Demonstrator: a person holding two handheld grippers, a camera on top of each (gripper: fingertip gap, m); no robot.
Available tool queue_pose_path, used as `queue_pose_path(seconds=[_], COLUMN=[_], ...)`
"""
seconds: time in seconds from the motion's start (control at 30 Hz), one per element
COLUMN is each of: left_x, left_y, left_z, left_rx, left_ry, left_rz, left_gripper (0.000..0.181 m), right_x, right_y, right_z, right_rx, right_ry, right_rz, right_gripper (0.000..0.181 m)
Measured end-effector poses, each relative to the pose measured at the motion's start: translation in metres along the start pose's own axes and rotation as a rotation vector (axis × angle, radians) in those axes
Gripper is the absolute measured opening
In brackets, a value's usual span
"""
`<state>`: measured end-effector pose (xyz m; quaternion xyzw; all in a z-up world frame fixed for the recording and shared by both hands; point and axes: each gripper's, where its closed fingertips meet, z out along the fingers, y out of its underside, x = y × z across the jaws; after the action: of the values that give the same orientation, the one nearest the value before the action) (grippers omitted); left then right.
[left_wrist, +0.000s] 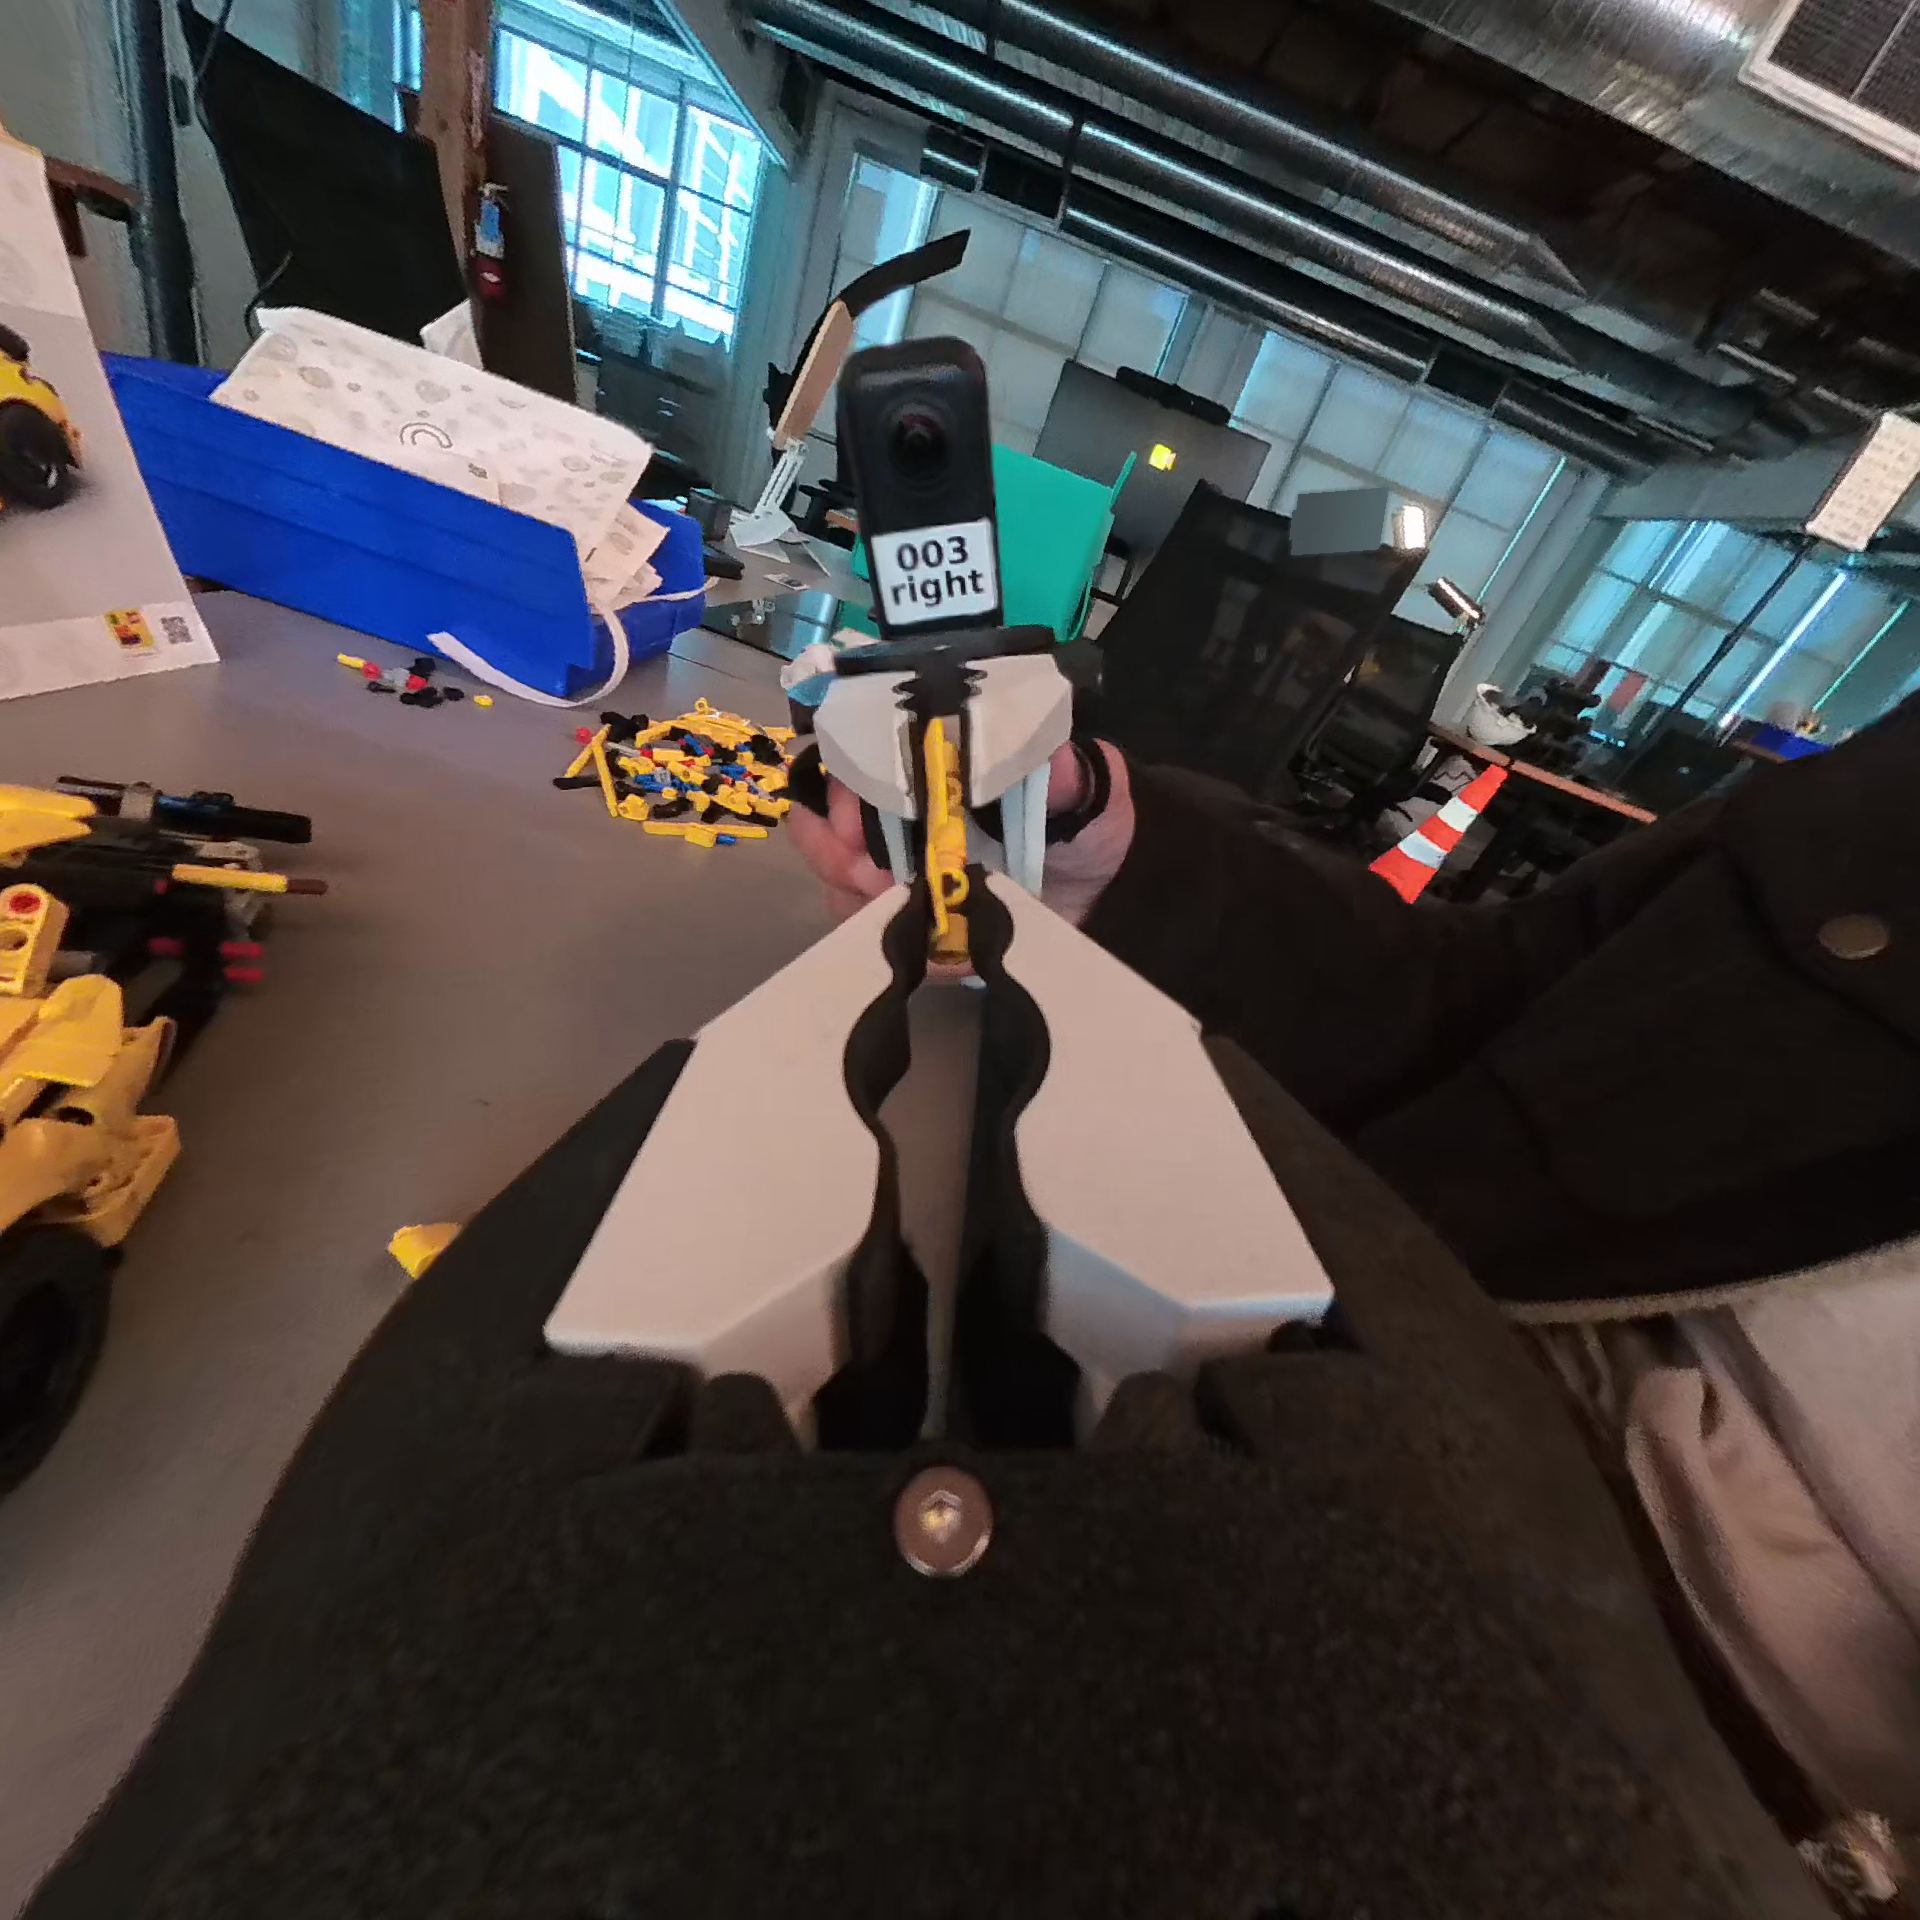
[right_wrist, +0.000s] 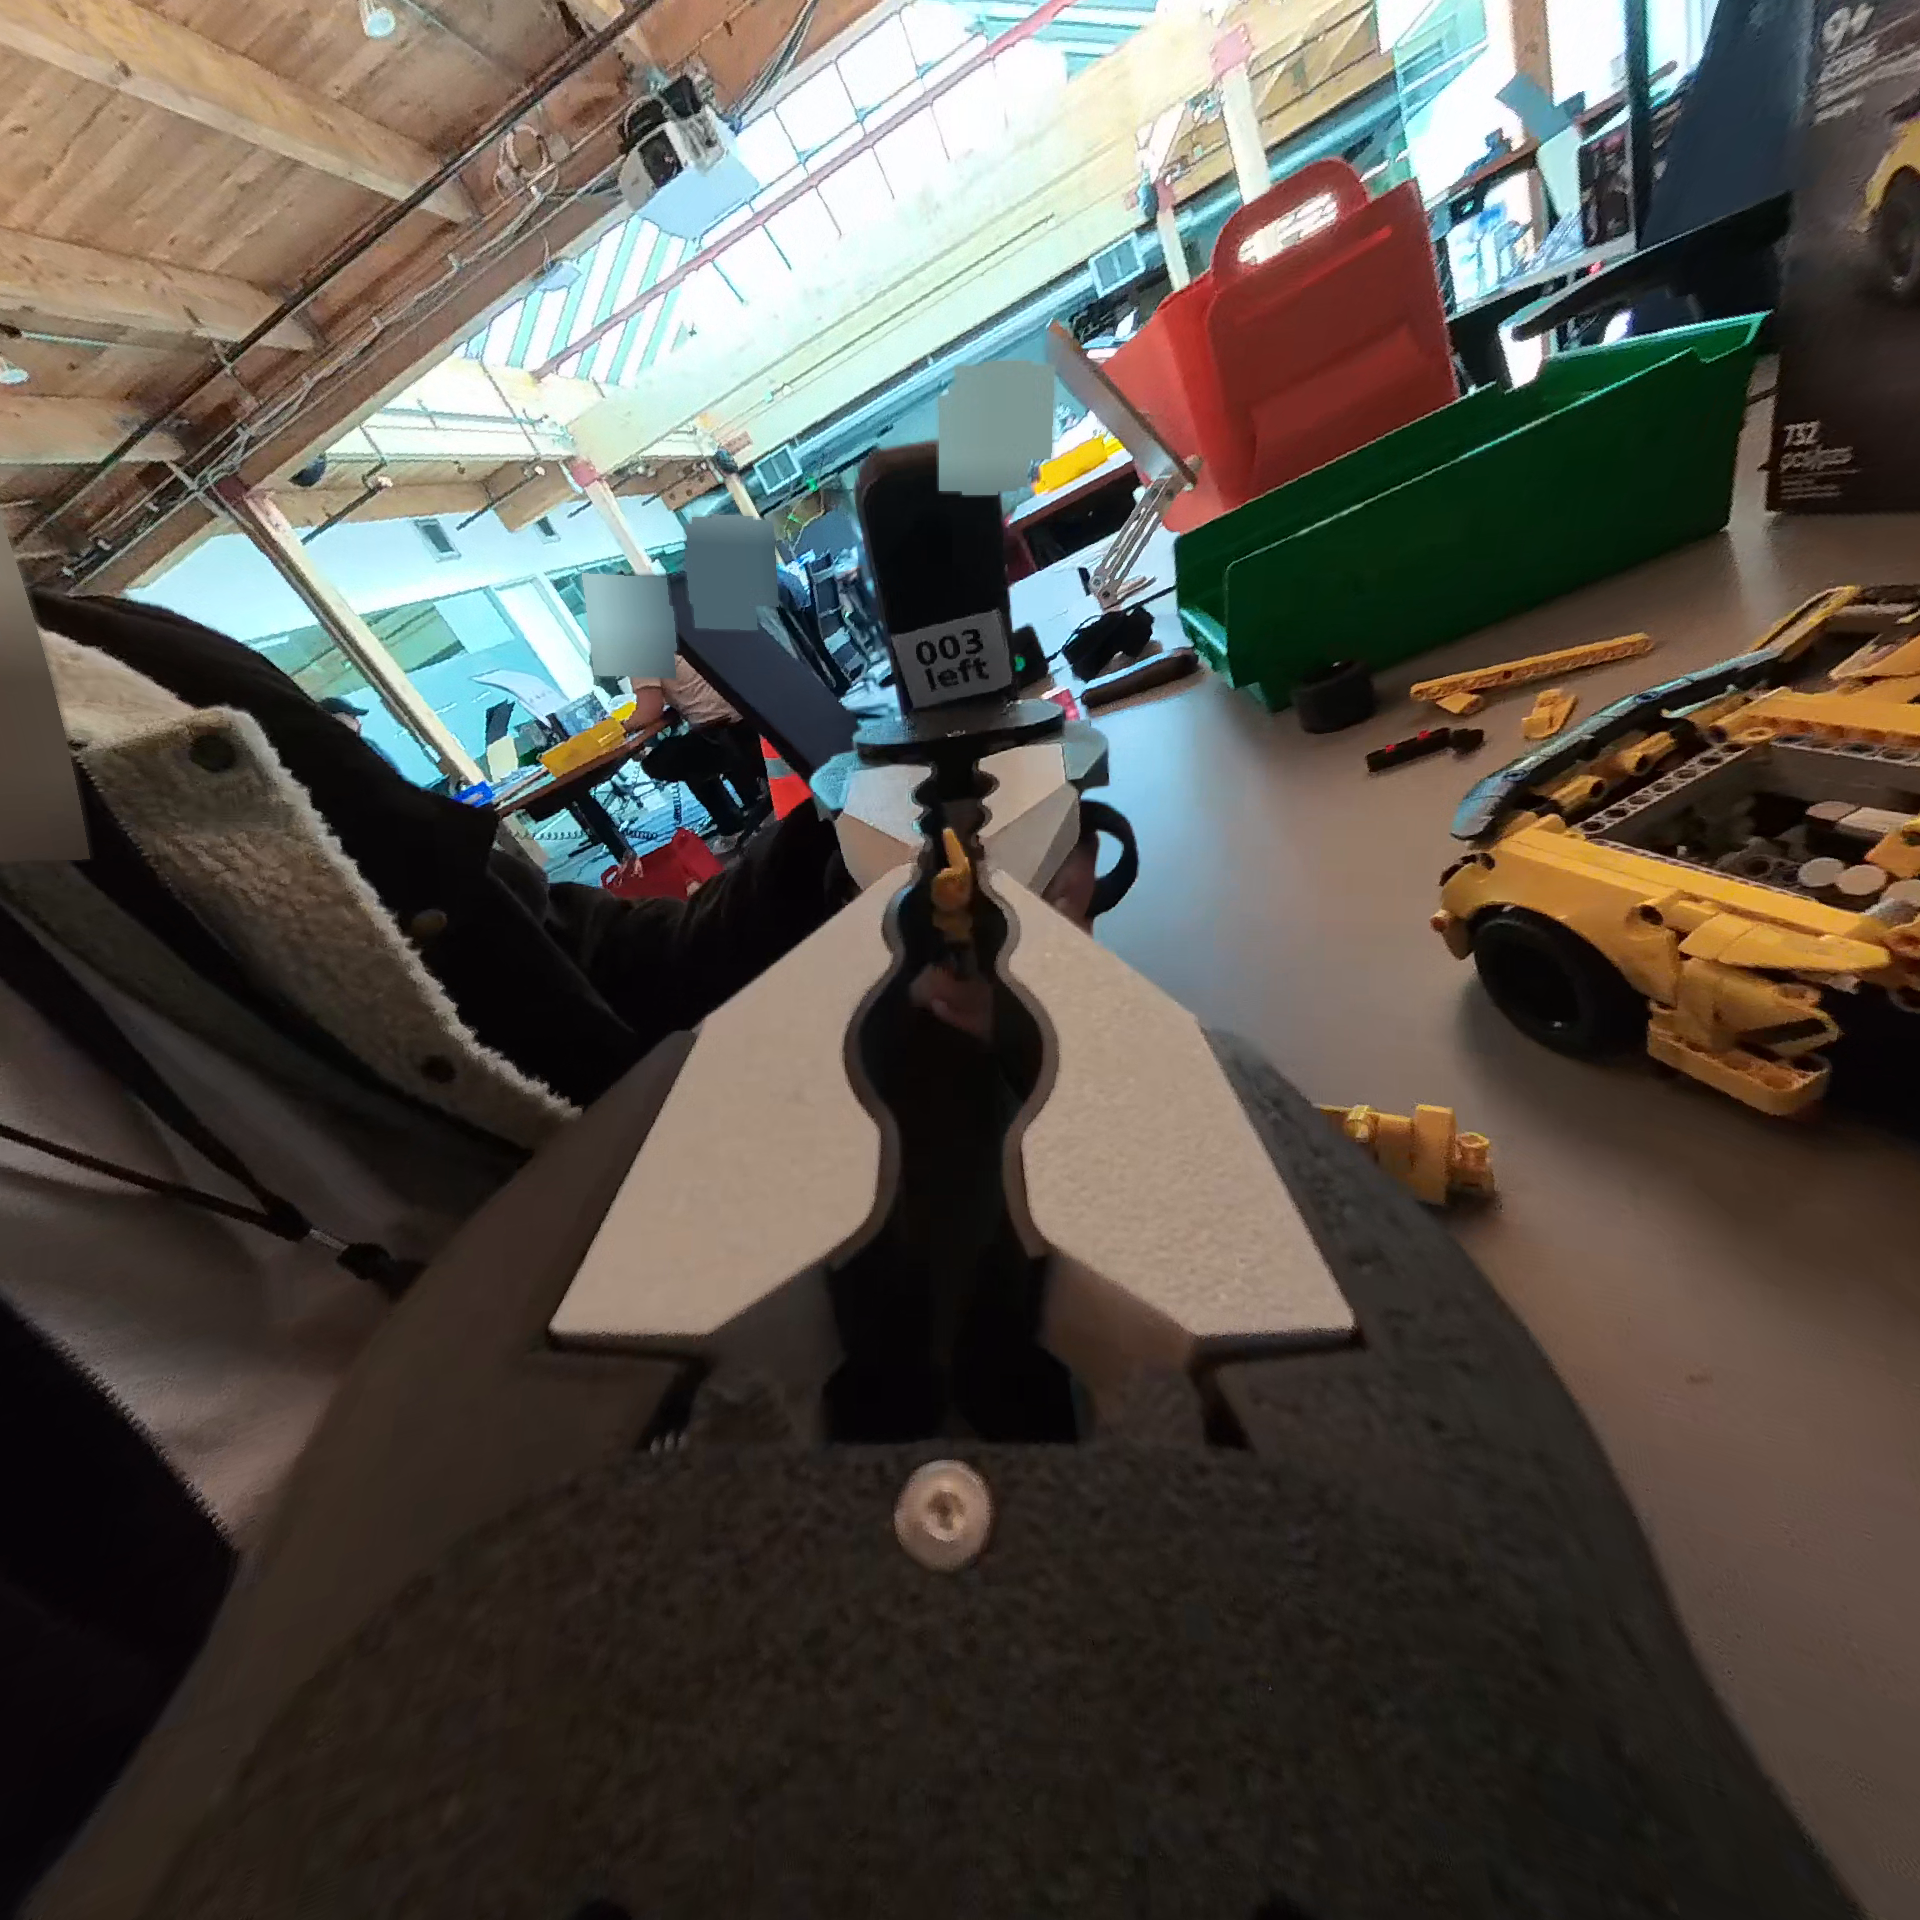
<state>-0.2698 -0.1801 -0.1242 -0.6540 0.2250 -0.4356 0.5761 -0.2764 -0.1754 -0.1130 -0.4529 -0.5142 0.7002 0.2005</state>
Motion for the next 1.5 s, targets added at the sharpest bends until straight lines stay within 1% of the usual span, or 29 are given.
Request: queue_pose_path(seconds=[0.17, 0.2, 0.23, 0.27, 0.3, 0.37, 0.4, 0.43, 0.5, 0.53, 0.6, 0.63, 0.67, 0.73, 0.77, 0.83, 0.9, 0.97, 1.0, 1.03, 1.07, 1.1, 1.17, 1.2, 1.27, 1.33, 1.4, 1.43, 1.5], left_x=[0.001, 0.000, -0.003, -0.005, -0.005, -0.005, -0.003, 0.000, 0.001, 0.000, 0.000, 0.001, 0.001, -0.007, -0.013, -0.015, -0.027, -0.041, -0.044, -0.044, -0.045, -0.047, -0.048, -0.049, -0.049, -0.045, -0.043, -0.048, -0.062], left_y=[0.003, 0.004, 0.004, 0.000, -0.005, -0.007, -0.006, -0.007, -0.007, -0.006, -0.005, -0.004, -0.002, 0.009, 0.018, 0.038, 0.059, 0.085, 0.096, 0.103, 0.105, 0.105, 0.105, 0.106, 0.105, 0.093, 0.070, 0.060, 0.050], left_z=[0.001, -0.001, -0.005, -0.011, -0.015, -0.016, -0.013, -0.011, -0.009, -0.009, -0.008, -0.007, -0.005, 0.000, 0.004, 0.015, 0.024, 0.028, 0.028, 0.028, 0.028, 0.028, 0.027, 0.026, 0.026, 0.027, 0.027, 0.024, 0.016], left_rx=[-0.022, -0.026, -0.024, 0.005, 0.040, 0.051, 0.043, 0.044, 0.045, 0.041, 0.037, 0.030, 0.017, -0.040, -0.093, -0.215, -0.353, -0.523, -0.593, -0.639, -0.657, -0.654, -0.644, -0.643, -0.633, -0.552, -0.416, -0.369, -0.367], left_ry=[-0.007, -0.015, -0.025, -0.028, -0.016, -0.004, 0.006, 0.023, 0.034, 0.034, 0.036, 0.042, 0.040, -0.025, -0.068, -0.100, -0.194, -0.299, -0.321, -0.331, -0.347, -0.361, -0.356, -0.347, -0.334, -0.311, -0.311, -0.351, -0.467], left_rz=[0.023, 0.028, 0.018, -0.006, -0.032, -0.050, -0.047, -0.044, -0.053, -0.065, -0.075, -0.078, -0.080, -0.056, -0.033, 0.022, 0.120, 0.220, 0.272, 0.321, 0.359, 0.374, 0.332, 0.295, 0.238, 0.213, 0.203, 0.224, 0.329], left_gripper=[0.007, 0.007, 0.006, 0.006, 0.006, 0.006, 0.006, 0.006, 0.006, 0.006, 0.006, 0.006, 0.006, 0.006, 0.006, 0.006, 0.006, 0.006, 0.006, 0.006, 0.006, 0.006, 0.006, 0.009, 0.022, 0.025, 0.024, 0.024, 0.025], right_x=[0.000, -0.003, -0.008, -0.003, 0.006, 0.016, 0.023, 0.039, 0.085, 0.093, 0.084, 0.085, 0.086, 0.085, 0.083, 0.073, 0.062, 0.054, 0.051, 0.050, 0.050, 0.050, 0.049, 0.049, 0.047, 0.049, 0.051, 0.052, 0.060], right_y=[0.000, -0.016, -0.049, -0.068, -0.069, -0.059, -0.054, -0.047, -0.025, -0.018, -0.022, -0.023, -0.022, -0.019, -0.021, -0.030, -0.032, -0.024, -0.019, -0.013, -0.008, -0.002, 0.005, 0.009, 0.014, 0.018, 0.015, 0.014, 0.017], right_z=[-0.004, -0.013, -0.043, -0.078, -0.103, -0.130, -0.140, -0.154, -0.199, -0.213, -0.215, -0.218, -0.216, -0.210, -0.205, -0.188, -0.158, -0.118, -0.099, -0.082, -0.068, -0.056, -0.040, -0.035, -0.028, -0.028, -0.031, -0.033, -0.036], right_rx=[-0.001, 0.100, 0.299, 0.415, 0.428, 0.335, 0.287, 0.224, 0.068, 0.058, 0.188, 0.240, 0.244, 0.222, 0.225, 0.253, 0.244, 0.198, 0.175, 0.159, 0.138, 0.101, 0.057, 0.040, 0.020, 0.006, 0.022, 0.029, 0.011], right_ry=[-0.031, -0.054, -0.124, -0.124, -0.048, 0.099, 0.197, 0.338, 0.714, 0.766, 0.604, 0.571, 0.552, 0.536, 0.515, 0.435, 0.323, 0.213, 0.161, 0.131, 0.116, 0.114, 0.133, 0.142, 0.133, 0.134, 0.148, 0.152, 0.220], right_rz=[0.031, 0.036, 0.087, 0.121, 0.098, 0.066, 0.040, 0.023, 0.028, 0.059, 0.229, 0.298, 0.308, 0.307, 0.310, 0.310, 0.313, 0.313, 0.328, 0.345, 0.363, 0.369, 0.318, 0.300, 0.309, 0.330, 0.331, 0.332, 0.304], right_gripper=[0.006, 0.007, 0.006, 0.005, 0.005, 0.006, 0.006, 0.006, 0.006, 0.006, 0.006, 0.006, 0.006, 0.006, 0.006, 0.006, 0.006, 0.006, 0.006, 0.006, 0.006, 0.006, 0.006, 0.006, 0.006, 0.006, 0.006, 0.006, 0.006])
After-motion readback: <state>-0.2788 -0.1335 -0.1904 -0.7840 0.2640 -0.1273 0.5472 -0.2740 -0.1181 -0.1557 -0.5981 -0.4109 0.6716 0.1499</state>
